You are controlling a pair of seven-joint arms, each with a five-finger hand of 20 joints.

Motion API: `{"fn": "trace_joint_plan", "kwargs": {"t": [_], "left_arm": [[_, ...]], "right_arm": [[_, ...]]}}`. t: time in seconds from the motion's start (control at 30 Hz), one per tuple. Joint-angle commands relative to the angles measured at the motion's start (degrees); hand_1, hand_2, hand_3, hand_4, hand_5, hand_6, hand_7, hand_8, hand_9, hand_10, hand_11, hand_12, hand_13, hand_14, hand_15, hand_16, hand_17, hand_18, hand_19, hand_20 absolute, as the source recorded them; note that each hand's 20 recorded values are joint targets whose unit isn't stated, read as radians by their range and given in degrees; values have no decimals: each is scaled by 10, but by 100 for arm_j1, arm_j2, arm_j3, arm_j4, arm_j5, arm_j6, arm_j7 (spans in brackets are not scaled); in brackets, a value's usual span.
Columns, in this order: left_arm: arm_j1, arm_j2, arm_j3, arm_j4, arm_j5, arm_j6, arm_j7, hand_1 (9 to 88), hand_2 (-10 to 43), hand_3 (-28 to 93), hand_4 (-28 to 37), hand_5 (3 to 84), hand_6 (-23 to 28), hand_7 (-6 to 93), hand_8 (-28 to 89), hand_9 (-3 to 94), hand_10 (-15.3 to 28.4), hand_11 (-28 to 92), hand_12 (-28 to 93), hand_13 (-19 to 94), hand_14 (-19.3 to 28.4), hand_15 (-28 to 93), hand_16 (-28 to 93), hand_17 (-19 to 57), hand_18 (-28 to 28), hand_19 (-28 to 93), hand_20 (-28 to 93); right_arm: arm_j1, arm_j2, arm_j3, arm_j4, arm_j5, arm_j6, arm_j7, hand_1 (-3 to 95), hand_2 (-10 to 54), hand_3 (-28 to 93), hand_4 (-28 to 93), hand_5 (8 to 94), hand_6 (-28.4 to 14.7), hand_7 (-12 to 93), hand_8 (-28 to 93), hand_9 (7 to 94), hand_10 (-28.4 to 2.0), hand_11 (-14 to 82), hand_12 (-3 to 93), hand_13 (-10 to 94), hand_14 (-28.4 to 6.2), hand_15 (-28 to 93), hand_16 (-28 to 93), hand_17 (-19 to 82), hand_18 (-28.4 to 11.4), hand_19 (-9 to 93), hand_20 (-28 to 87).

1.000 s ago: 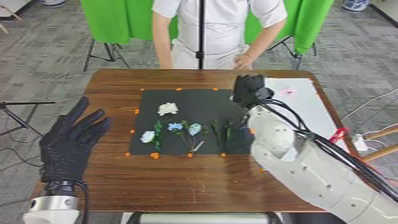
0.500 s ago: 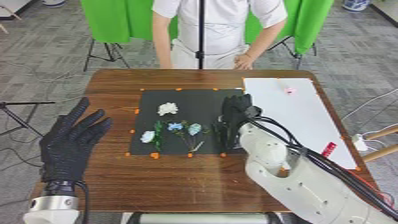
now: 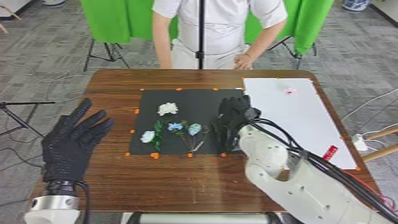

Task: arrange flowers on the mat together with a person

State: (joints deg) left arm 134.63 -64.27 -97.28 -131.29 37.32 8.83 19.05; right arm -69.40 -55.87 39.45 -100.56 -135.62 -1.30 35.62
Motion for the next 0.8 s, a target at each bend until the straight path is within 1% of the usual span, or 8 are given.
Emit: {"fn": "trace_joint_plan", "kwargs": {"t": [0.03, 0.23, 0.4, 0.5, 0.53, 0.67, 0.73, 0.8], "left_arm": [[61, -1, 54, 29, -45, 50, 13, 205, 95, 757, -283, 347, 102, 66, -75, 367, 218, 228, 102, 299, 284, 498, -104, -34, 267, 645, 137], [84, 7, 55, 16, -57, 92, 29, 205, 95, 757, -283, 348, 102, 66, -75, 367, 218, 228, 102, 299, 284, 498, -104, -34, 267, 645, 137], [103, -20, 44, 0, -41, 86, -32, 205, 95, 758, -283, 348, 102, 66, -75, 367, 218, 229, 102, 298, 284, 498, -104, -34, 267, 645, 137], [84, -46, 56, 13, -25, 72, -75, 205, 96, 757, -283, 349, 103, 65, -75, 367, 218, 229, 101, 298, 284, 498, -104, -34, 267, 645, 137], [118, -27, 48, -1, -34, 106, -36, 205, 96, 757, -283, 349, 103, 65, -75, 367, 218, 228, 101, 298, 284, 498, -104, -34, 267, 645, 137], [112, 34, 31, 0, -69, 159, 16, 205, 97, 756, -283, 349, 103, 65, -75, 367, 218, 229, 102, 299, 284, 499, -104, -34, 267, 646, 137], [-9, -26, 94, 38, -41, 98, -73, 206, 97, 755, -283, 349, 103, 66, -75, 367, 218, 229, 102, 299, 284, 499, -104, -34, 268, 646, 137], [-29, -2, 111, 42, -37, 80, -68, 205, 97, 757, -283, 349, 103, 66, -75, 367, 219, 229, 102, 298, 284, 499, -105, -34, 268, 646, 137]], "right_arm": [[-58, 16, 71, -191, -28, -106, -68, 367, -95, 791, -283, 653, 47, 137, -140, 765, -100, 206, 145, 678, -84, 373, 161, 143, -150, 601, 101], [-155, 14, 194, -456, -103, -94, -61, 360, -95, 795, -283, 641, 45, 133, -139, 765, -103, 206, 145, 677, -88, 379, 159, 142, -152, 602, 105], [-276, 53, 356, -736, -59, -21, -57, 355, -95, 796, -283, 636, 44, 133, -138, 772, -106, 211, 146, 677, -90, 383, 157, 141, -153, 604, 108], [-408, 127, 493, -1009, 108, 243, 0, 351, -95, 796, -283, 636, 44, 132, -138, 772, -107, 213, 146, 677, -91, 385, 155, 140, -153, 604, 110], [-369, 111, 489, -1025, 179, 271, -47, 350, -95, 796, -283, 636, 44, 132, -138, 772, -108, 213, 146, 677, -91, 385, 155, 140, -153, 604, 110], [151, -30, 95, -613, 100, 266, -141, 350, -95, 793, -283, 636, 43, 131, -138, 772, -109, 213, 146, 676, -92, 388, 154, 140, -154, 604, 112], [285, -22, -35, -468, 229, 333, -50, 350, -95, 793, -283, 636, 44, 131, -137, 772, -109, 213, 145, 677, -93, 389, 153, 141, -154, 605, 113], [285, -89, 1, -391, 312, 220, -47, 352, -95, 794, -283, 640, 42, 132, -137, 772, -109, 213, 145, 679, -92, 389, 153, 142, -155, 607, 115]]}}
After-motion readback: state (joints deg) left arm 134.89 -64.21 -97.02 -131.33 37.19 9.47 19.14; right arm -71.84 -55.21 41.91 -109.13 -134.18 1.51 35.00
